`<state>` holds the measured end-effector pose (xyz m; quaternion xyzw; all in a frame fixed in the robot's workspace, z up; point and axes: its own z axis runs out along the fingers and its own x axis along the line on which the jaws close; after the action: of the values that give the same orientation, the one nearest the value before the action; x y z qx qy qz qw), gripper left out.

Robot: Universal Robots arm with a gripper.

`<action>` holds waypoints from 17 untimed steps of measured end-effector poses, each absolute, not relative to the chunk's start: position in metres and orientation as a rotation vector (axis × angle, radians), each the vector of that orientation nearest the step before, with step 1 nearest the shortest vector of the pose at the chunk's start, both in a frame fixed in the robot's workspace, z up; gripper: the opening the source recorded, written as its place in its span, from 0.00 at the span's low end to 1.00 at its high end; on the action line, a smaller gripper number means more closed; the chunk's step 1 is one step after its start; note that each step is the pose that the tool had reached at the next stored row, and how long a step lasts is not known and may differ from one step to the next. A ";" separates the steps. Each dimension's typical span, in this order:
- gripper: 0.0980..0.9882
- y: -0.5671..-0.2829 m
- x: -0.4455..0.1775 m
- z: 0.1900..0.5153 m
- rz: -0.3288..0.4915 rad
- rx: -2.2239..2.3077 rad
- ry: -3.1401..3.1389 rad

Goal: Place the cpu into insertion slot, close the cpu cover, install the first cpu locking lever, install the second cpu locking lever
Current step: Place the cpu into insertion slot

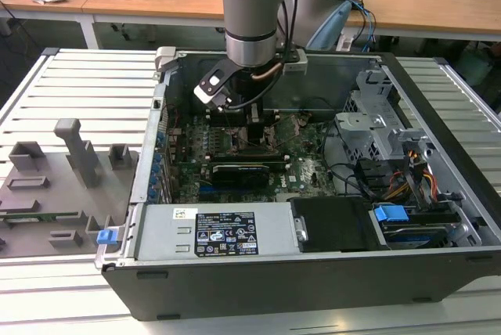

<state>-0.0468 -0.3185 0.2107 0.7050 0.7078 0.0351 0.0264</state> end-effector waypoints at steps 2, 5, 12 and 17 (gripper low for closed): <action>0.48 -0.319 -0.047 0.209 0.105 2.181 2.188; 0.48 -0.319 -0.045 0.207 0.101 2.188 2.184; 0.50 -0.319 -0.045 0.203 0.098 2.196 2.174; 0.57 -0.318 -0.045 0.204 0.098 2.196 2.174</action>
<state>-0.0446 -0.3185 0.2041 0.7101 0.7029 0.0317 0.0248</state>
